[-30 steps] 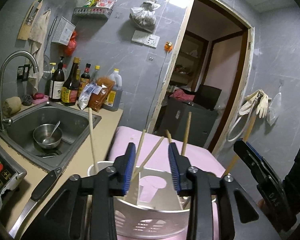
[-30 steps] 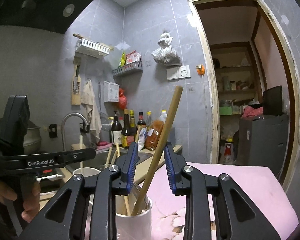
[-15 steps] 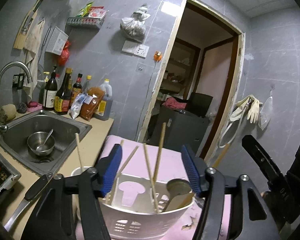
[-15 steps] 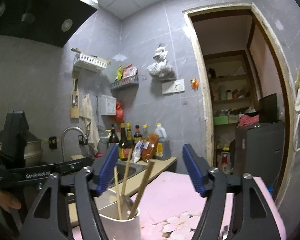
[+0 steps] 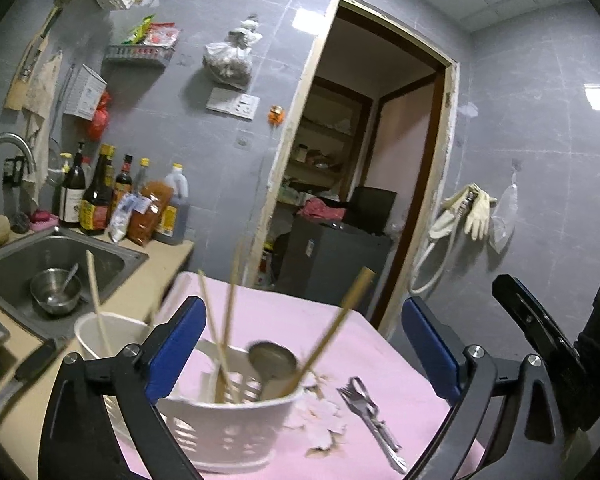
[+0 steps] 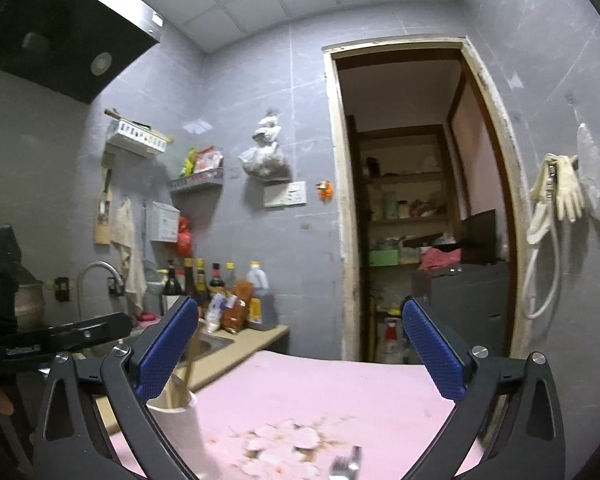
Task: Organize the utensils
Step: 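Move both open tools back over the fork and peeler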
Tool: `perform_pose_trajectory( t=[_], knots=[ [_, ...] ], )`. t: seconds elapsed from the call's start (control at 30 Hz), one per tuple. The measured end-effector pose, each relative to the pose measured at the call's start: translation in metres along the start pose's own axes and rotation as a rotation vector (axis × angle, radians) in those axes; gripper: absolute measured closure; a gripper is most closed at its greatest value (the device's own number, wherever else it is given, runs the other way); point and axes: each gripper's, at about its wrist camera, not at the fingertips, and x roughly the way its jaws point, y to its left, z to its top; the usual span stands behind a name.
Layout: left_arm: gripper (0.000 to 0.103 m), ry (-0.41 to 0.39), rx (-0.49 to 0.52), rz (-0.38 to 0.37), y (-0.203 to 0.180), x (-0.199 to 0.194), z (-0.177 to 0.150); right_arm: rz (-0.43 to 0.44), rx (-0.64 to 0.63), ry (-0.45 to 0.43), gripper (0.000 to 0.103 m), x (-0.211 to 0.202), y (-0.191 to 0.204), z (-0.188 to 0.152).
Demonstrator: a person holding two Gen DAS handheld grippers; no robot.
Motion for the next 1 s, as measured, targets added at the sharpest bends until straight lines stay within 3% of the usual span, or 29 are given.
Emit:
perform_pose_trajectory(
  t=[0.3,0.53,0.87,1.0],
  knots=[
    [0.007,0.12,0.036,-0.018,-0.035,0.016,-0.035,-0.063,-0.054,0.103,0.0,-0.016,-0.031,-0.016],
    [0.007,0.231,0.043,0.0,-0.053,0.028,-0.067,-0.088,-0.064,0.248,0.0,-0.017,-0.055,-0.04],
    [0.007,0.442,0.006,0.123,-0.049,0.055,-0.103,-0.09,-0.084,0.489,0.0,0.0,-0.066,-0.077],
    [0.007,0.528,-0.023,0.164,-0.042,0.063,-0.115,-0.086,-0.075,0.635,0.0,0.016,-0.069,-0.097]
  ],
)
